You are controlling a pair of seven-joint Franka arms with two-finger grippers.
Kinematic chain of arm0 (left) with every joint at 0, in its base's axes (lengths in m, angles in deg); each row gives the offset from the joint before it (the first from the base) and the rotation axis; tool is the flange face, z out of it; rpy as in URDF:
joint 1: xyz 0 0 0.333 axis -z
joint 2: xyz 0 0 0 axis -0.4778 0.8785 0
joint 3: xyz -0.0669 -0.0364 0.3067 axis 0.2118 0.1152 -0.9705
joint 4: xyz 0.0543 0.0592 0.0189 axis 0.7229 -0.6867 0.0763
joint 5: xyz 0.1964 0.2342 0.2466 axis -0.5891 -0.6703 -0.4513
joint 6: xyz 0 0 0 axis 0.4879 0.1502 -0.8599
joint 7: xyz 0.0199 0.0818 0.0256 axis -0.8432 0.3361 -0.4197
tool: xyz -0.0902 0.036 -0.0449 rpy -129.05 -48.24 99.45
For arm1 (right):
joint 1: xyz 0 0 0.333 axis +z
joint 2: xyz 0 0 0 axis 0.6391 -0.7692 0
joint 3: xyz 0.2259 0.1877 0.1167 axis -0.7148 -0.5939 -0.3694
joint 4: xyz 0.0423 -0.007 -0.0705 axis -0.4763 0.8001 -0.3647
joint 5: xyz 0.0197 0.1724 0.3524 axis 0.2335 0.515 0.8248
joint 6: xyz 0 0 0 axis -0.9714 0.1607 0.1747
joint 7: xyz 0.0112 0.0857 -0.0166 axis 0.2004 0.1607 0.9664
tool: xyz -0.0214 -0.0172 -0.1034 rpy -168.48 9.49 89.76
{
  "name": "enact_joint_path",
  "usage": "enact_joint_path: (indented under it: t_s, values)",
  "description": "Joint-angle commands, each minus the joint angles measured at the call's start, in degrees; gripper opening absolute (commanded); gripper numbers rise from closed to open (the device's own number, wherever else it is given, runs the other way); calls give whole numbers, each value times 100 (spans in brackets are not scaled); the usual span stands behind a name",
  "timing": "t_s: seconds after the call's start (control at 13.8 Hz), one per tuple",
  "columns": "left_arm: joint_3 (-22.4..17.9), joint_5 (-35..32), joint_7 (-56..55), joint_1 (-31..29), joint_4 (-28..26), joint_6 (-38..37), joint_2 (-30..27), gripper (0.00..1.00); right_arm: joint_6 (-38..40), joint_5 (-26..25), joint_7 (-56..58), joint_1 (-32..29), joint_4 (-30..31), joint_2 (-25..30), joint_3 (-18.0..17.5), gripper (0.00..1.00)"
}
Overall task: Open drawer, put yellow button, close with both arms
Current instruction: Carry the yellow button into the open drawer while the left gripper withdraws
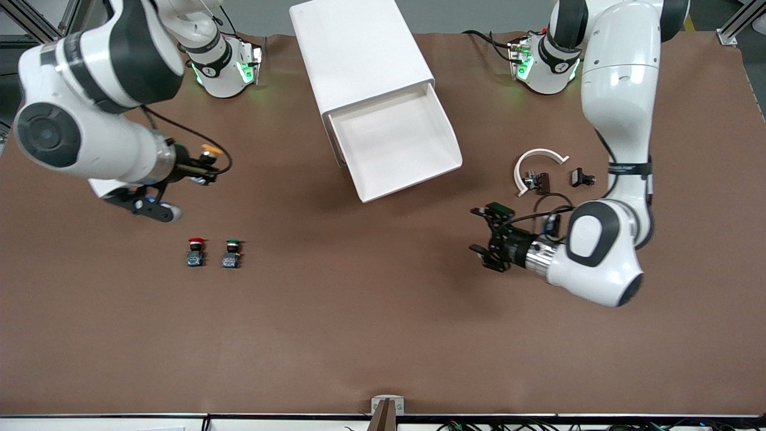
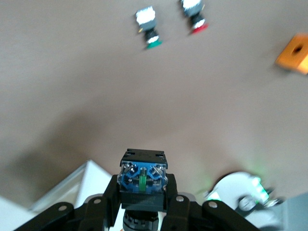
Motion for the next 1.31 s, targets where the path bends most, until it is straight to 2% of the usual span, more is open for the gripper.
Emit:
enact_joint_path:
  t_s: [0.0, 0.15, 0.29, 0.51, 0.73, 0.87, 1.02, 1.23]
  values:
    - [-533, -107, 919, 74, 11, 53, -82, 100, 29, 487, -1478, 623, -184, -84, 63, 21]
    - [-885, -238, 1500, 126, 28, 79, -91, 100, -269, 681, -2472, 1133, -184, -101, 72, 21]
    - [-1141, -641, 2316, 126, 230, 97, -100, 100, -673, 708, -3403, 1660, -184, -128, 72, 21]
    - [-1150, -1528, 3319, 161, 231, 264, -372, 100, -1446, 690, -4626, 2434, -175, -277, 81, 21]
    - [-1168, -1776, 4295, 284, 222, 264, -513, 100, -2210, 629, -5750, 2874, -175, -671, 90, 22]
    - [-1098, -2023, 4935, 320, 213, 273, -706, 100, -2581, 620, -6001, 3050, -175, -935, 90, 22]
    - [-1141, -2085, 5850, 617, 178, 264, -916, 100, -2801, 507, -6071, 3262, -175, -1199, 107, 22]
    - [-1141, -2111, 6248, 741, 178, 264, -1268, 100, -2881, 216, -6212, 3271, -166, -1323, 107, 24]
